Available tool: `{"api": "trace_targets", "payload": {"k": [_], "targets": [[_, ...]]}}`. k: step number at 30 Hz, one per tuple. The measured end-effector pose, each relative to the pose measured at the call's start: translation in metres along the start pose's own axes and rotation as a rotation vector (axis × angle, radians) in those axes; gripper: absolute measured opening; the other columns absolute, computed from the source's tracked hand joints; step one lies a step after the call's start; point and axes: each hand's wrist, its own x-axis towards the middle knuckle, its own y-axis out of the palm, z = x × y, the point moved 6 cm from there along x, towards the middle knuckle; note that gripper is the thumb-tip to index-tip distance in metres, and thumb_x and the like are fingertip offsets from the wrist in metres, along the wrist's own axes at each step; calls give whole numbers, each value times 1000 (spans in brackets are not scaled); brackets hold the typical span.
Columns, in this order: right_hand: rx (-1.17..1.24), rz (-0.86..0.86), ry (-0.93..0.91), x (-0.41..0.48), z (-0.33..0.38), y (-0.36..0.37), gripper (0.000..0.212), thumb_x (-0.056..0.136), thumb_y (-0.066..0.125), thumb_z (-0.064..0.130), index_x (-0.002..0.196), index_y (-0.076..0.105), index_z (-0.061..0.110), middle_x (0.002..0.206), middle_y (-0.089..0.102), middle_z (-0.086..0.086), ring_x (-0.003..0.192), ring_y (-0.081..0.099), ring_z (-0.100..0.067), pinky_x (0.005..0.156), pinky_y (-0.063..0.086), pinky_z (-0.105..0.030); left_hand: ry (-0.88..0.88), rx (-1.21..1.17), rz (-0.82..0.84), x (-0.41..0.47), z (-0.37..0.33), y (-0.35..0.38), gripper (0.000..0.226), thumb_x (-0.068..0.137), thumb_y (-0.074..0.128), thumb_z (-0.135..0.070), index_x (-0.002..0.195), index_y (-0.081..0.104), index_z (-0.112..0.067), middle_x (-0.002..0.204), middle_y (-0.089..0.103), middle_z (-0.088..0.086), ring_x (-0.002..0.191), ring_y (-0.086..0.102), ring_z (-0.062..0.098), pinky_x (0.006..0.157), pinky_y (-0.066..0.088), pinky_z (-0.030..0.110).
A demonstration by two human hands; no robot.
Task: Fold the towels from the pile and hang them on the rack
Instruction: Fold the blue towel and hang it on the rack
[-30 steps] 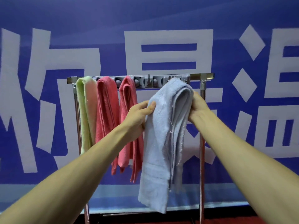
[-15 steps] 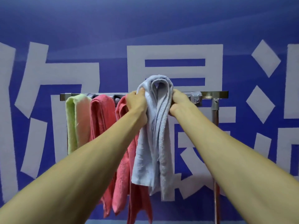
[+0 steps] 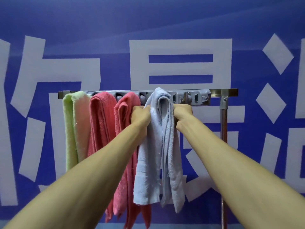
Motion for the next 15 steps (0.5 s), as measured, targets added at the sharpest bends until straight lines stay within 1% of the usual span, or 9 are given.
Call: {"api": "trace_targets", "payload": {"k": [2, 4, 6, 7, 9, 11, 12, 13, 15], "targets": [[-31, 22, -14, 0, 0, -2, 26, 74, 66, -1, 54, 56, 11, 59, 54, -2, 52, 50, -18, 50, 44, -27, 4, 6, 27, -3, 3, 0, 28, 91, 56, -24, 90, 69, 0, 85, 70, 14, 78, 61, 23, 73, 53, 34], [-87, 11, -34, 0, -3, -3, 33, 72, 63, -3, 46, 55, 14, 59, 53, -1, 52, 48, -18, 53, 44, -28, 10, 11, 54, -6, 7, 0, 31, 93, 55, -28, 92, 71, -1, 90, 72, 15, 80, 64, 24, 81, 54, 39], [-182, 1, -73, -2, -5, -7, 31, 72, 61, -3, 47, 64, 16, 67, 63, -5, 62, 55, -21, 60, 49, -33, 37, 23, 89, -11, 9, 1, 32, 95, 53, -29, 85, 70, -4, 81, 68, 11, 74, 59, 21, 75, 53, 39], [-233, -2, -94, -5, -5, -9, 25, 72, 61, -2, 56, 70, 15, 76, 69, -7, 69, 59, -23, 64, 52, -35, 61, 36, 104, -14, 9, 0, 31, 96, 53, -28, 79, 68, -6, 76, 64, 10, 71, 54, 20, 68, 50, 37], [-312, 9, -124, -11, -4, -15, 20, 73, 62, -1, 75, 76, 13, 89, 73, -9, 73, 61, -24, 57, 50, -29, 103, 86, 119, -23, 7, -4, 29, 95, 52, -23, 70, 59, -11, 69, 53, 5, 67, 45, 17, 60, 37, 30], [-370, 27, -140, -18, -3, -23, 17, 73, 65, 1, 80, 76, 12, 89, 73, -7, 69, 60, -22, 55, 53, -30, 154, 145, 138, -34, 4, -9, 29, 94, 48, -17, 66, 54, -13, 66, 50, -2, 65, 41, 16, 57, 32, 28], [-393, 25, -141, -21, -2, -28, 15, 73, 66, 1, 78, 75, 12, 88, 73, -6, 72, 63, -22, 63, 58, -33, 192, 164, 157, -43, 1, -12, 27, 95, 45, -17, 71, 57, -14, 68, 52, -3, 67, 44, 15, 58, 34, 28], [-411, 17, -138, -26, -2, -34, 14, 76, 67, 1, 78, 74, 13, 89, 73, -7, 77, 66, -23, 70, 60, -36, 232, 178, 167, -51, -1, -17, 24, 96, 42, -18, 83, 61, -13, 78, 58, -2, 75, 49, 16, 66, 39, 29], [-436, 15, -133, -37, 0, -46, 13, 81, 65, 2, 88, 74, 9, 93, 72, -9, 83, 68, -23, 71, 60, -32, 282, 195, 156, -68, -6, -31, 29, 100, 37, -25, 115, 59, -13, 109, 61, -5, 99, 54, 14, 88, 41, 29]]}}
